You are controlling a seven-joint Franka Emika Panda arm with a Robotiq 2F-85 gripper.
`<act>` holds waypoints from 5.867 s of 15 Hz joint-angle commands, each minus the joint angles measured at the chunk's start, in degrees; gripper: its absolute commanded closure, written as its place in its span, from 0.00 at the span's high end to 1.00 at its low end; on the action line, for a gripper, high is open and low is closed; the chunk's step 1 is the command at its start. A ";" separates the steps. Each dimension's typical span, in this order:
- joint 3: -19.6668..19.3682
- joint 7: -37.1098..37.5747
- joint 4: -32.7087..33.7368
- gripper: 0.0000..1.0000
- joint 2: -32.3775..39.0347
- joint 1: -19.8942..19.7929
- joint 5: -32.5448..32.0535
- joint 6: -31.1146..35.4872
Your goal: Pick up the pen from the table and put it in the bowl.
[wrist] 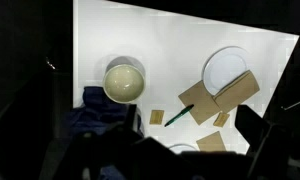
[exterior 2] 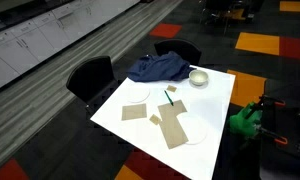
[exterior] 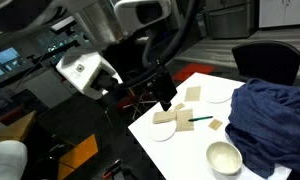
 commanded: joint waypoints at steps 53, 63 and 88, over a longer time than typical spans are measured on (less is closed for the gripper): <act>17.97 69.32 29.55 1.00 66.26 7.30 4.65 35.82; 15.19 70.50 28.75 1.00 67.30 9.53 4.15 38.29; 13.81 73.10 38.84 0.82 75.62 9.01 6.03 37.27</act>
